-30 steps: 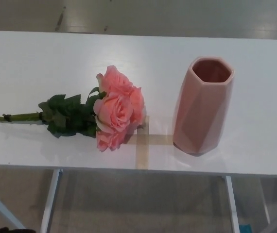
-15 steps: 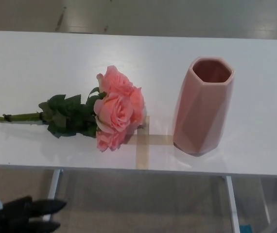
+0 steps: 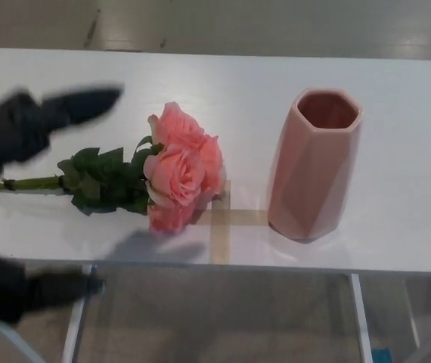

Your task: Use the left hand to pick up the rose and then lift and insert it into the pink vase.

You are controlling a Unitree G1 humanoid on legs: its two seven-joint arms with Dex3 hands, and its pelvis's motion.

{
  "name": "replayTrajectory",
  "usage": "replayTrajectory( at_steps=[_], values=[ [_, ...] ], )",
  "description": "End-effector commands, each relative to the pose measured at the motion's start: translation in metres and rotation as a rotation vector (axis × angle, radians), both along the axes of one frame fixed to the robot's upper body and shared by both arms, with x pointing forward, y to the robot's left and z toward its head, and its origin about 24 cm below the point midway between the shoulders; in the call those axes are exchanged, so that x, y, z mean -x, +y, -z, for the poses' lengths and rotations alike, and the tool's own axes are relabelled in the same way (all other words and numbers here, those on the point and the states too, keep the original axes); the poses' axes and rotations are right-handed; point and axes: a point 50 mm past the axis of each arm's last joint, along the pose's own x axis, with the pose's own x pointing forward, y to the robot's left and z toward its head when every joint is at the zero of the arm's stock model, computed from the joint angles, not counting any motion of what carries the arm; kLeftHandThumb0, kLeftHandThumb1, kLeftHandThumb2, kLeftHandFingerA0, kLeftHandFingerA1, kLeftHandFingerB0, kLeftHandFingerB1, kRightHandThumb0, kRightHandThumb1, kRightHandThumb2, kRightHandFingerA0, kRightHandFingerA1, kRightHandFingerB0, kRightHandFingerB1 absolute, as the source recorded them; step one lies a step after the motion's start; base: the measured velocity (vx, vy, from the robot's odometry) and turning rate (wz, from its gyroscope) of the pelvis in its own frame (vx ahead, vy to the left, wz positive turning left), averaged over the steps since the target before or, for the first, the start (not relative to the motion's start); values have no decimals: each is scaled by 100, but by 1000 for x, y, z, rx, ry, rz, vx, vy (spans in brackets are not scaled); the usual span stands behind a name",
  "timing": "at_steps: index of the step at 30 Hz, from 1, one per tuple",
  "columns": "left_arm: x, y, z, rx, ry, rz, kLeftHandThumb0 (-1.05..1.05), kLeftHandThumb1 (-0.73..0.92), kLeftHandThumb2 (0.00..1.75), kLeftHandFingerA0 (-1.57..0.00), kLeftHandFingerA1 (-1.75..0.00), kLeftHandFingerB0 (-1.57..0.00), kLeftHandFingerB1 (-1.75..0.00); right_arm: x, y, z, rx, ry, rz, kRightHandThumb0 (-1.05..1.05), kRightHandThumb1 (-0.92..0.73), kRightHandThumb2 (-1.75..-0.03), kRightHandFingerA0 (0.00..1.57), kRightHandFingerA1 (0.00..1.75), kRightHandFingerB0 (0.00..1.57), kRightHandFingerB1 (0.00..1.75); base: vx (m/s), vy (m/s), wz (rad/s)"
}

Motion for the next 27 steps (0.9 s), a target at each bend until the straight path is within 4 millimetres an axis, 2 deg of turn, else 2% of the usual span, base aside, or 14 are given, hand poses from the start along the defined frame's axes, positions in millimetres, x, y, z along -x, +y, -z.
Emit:
replayTrajectory(
  at_steps=[1,2,12,21,27],
  values=[
    [-38,6,-11,-87,-12,-216,-59,38,77,-3,-17,-7,-28,10,-4,3,23,20,4,-24,-56,-55,73,50,63,45,0,0,0],
    [-44,7,-10,-105,-4,-243,-59,36,78,0,-17,-1,-25,10,-4,3,26,22,6,-25,-56,-55,73,50,64,44,0,0,0],
    [-95,3,10,-221,90,-385,-58,36,77,0,-15,0,-23,13,-3,4,44,16,21,-23,-56,-56,77,52,58,43,0,0,0],
    [-119,0,36,-354,226,-435,-56,36,75,0,-13,0,-22,12,-3,4,32,1,31,-21,-56,-55,77,52,57,44,0,0,0],
    [-133,1,48,-514,393,-463,-51,34,73,0,-14,0,-23,12,-3,4,31,9,38,-21,-56,-55,76,52,57,44,0,0,0]
  ],
)
